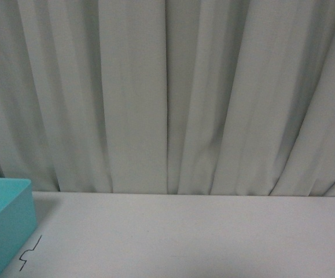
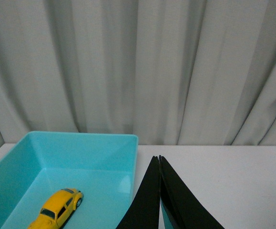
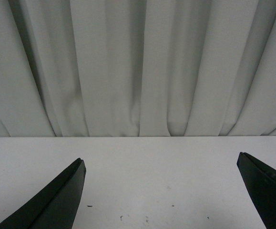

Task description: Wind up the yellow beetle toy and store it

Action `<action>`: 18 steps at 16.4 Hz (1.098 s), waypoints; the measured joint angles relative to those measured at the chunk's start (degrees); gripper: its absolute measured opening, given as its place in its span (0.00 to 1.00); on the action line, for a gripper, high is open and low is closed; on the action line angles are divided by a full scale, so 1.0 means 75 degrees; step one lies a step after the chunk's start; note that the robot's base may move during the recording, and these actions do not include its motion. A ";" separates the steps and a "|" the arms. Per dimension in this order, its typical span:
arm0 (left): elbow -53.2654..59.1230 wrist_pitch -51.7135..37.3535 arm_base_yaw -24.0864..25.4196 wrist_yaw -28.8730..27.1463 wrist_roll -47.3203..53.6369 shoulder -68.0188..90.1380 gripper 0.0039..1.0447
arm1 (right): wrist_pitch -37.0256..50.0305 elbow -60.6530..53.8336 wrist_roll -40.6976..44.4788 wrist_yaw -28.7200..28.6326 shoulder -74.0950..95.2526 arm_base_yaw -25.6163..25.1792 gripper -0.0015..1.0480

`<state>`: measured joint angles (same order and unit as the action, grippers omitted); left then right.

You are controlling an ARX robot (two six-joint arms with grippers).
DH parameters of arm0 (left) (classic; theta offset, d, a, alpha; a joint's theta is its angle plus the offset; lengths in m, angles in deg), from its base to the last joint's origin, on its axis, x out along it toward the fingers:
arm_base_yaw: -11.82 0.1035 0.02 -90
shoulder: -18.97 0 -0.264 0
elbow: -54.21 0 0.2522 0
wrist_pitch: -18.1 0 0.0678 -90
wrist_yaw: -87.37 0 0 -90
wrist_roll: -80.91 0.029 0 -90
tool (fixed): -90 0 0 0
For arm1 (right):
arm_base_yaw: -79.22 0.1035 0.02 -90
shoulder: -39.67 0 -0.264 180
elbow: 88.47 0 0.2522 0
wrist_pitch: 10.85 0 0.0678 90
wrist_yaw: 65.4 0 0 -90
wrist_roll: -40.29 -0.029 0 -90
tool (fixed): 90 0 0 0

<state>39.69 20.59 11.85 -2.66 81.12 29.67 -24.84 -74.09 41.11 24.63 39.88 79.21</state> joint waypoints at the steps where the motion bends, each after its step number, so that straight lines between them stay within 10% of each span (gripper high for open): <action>1: 0.0029 0.0245 0.0000 0.0006 -0.0003 -0.0093 0.01 | 0.0000 0.0000 0.0000 0.0000 0.0000 0.0000 0.94; 9: 0.0023 0.1524 -0.0006 -0.0003 -0.0015 -0.1381 0.04 | 0.0000 0.0000 0.0000 -0.0003 -0.0003 0.0000 0.94; 16: 0.0023 0.1524 -0.0006 0.0000 -0.0012 -0.1381 0.89 | 0.0000 0.0000 0.0000 -0.0003 -0.0003 0.0000 0.94; 18: 0.0023 0.1524 -0.0006 0.0000 -0.0009 -0.1381 0.93 | 0.0003 0.0000 0.0000 -0.0003 -0.0003 0.0000 0.94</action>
<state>39.87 32.02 11.81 -2.66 81.05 19.31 -24.82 -74.09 41.11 24.61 39.86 79.21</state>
